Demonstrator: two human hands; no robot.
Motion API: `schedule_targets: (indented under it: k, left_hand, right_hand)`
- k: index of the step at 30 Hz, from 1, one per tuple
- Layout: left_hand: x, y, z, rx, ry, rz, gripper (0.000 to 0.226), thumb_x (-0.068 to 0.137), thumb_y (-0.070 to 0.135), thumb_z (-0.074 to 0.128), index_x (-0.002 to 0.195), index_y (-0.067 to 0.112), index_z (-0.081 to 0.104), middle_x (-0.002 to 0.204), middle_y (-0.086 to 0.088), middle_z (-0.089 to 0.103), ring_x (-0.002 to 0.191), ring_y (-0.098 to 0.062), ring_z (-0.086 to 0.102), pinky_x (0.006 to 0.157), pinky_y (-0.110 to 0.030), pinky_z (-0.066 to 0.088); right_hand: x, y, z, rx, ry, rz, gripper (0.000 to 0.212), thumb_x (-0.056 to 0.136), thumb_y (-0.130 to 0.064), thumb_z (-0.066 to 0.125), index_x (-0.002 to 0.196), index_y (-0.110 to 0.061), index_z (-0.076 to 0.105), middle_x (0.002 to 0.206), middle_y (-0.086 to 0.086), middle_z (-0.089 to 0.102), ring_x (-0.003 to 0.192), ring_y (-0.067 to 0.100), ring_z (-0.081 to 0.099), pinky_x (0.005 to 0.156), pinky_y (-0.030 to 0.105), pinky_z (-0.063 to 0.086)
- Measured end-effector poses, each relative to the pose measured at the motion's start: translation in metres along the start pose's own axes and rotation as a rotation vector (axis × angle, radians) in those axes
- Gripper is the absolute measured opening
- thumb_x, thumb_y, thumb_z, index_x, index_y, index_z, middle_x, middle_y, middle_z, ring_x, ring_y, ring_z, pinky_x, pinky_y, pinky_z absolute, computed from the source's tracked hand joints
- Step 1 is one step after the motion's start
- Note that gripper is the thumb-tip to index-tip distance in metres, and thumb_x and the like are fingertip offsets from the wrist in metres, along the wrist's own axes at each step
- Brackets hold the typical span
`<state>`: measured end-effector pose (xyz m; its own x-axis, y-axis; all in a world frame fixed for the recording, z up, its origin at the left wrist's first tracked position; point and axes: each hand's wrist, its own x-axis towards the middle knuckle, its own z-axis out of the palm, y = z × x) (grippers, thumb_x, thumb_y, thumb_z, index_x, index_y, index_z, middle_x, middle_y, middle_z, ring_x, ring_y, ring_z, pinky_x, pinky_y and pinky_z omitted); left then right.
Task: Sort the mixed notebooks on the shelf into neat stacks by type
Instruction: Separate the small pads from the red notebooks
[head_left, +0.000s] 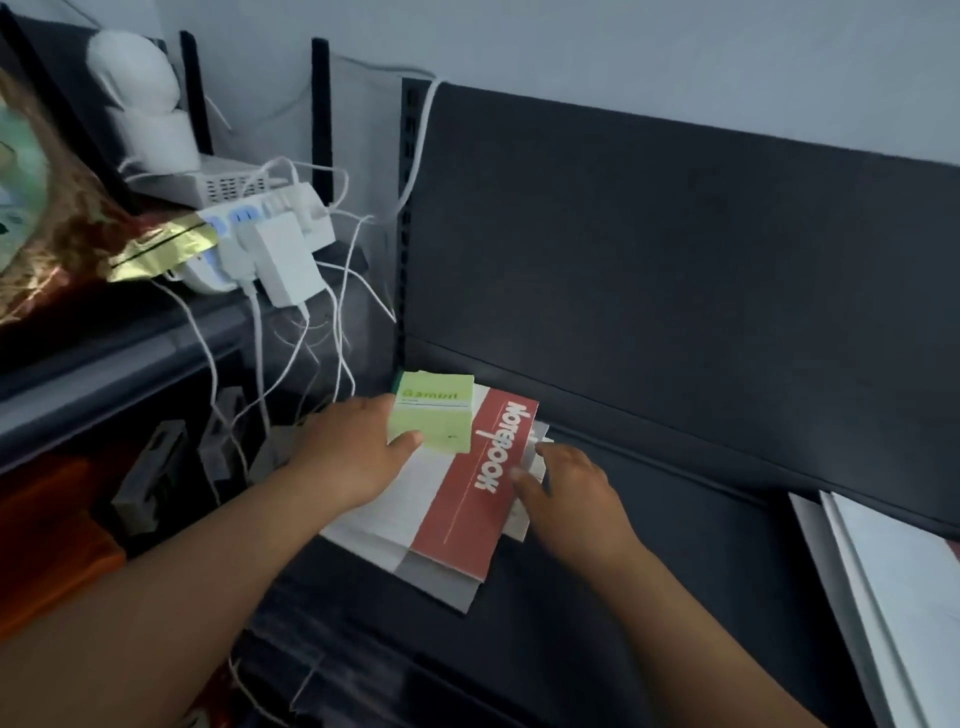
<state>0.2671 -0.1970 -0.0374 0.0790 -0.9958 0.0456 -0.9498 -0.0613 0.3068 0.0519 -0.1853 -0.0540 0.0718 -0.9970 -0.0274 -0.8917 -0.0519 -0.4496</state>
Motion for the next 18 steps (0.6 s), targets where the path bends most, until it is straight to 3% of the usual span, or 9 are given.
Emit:
schedule_targets:
  k: [2,8,13,18]
  left_hand:
    - [0.02,-0.009,0.004,0.012,-0.074,0.033,0.048,0.094,0.056,0.039,0.132,0.028,0.047,0.126,0.005,0.059,0.108,-0.019,0.058,0.086,-0.034,0.047]
    - [0.052,-0.023,0.025,0.044,-0.21,0.077,0.065,0.088,0.066,0.035,0.138,0.026,0.038,0.133,0.002,0.055,0.115,-0.024,0.056,0.094,-0.042,0.047]
    - [0.055,-0.023,0.029,-0.115,-0.18,0.119,0.07,0.086,0.059,0.051,0.143,0.022,0.035,0.133,0.001,0.055,0.117,-0.023,0.054,0.096,-0.041,0.049]
    - [0.054,-0.022,0.026,-0.335,-0.175,0.075,0.07,0.083,0.035,0.067,0.144,0.021,0.035,0.132,0.0,0.054,0.116,-0.021,0.056,0.089,-0.028,0.048]
  right_hand:
    - [0.009,-0.01,0.004,-0.012,0.01,0.056,0.053,0.099,-0.048,0.043,0.141,-0.016,0.044,0.145,0.003,0.046,0.133,0.025,0.042,0.109,0.039,0.037]
    - [0.023,-0.023,0.024,-0.054,0.022,0.187,0.055,0.097,-0.054,0.041,0.14,-0.019,0.043,0.14,0.002,0.05,0.13,0.026,0.043,0.107,0.042,0.038]
    - [0.03,-0.032,0.038,-0.048,0.028,0.244,0.062,0.095,-0.056,0.043,0.145,-0.02,0.036,0.142,0.001,0.049,0.132,0.028,0.042,0.109,0.046,0.037]
    - [0.032,-0.041,0.04,0.042,0.08,0.273,0.051,0.093,-0.051,0.051,0.134,-0.022,0.046,0.131,0.0,0.056,0.123,0.027,0.047,0.104,0.043,0.042]
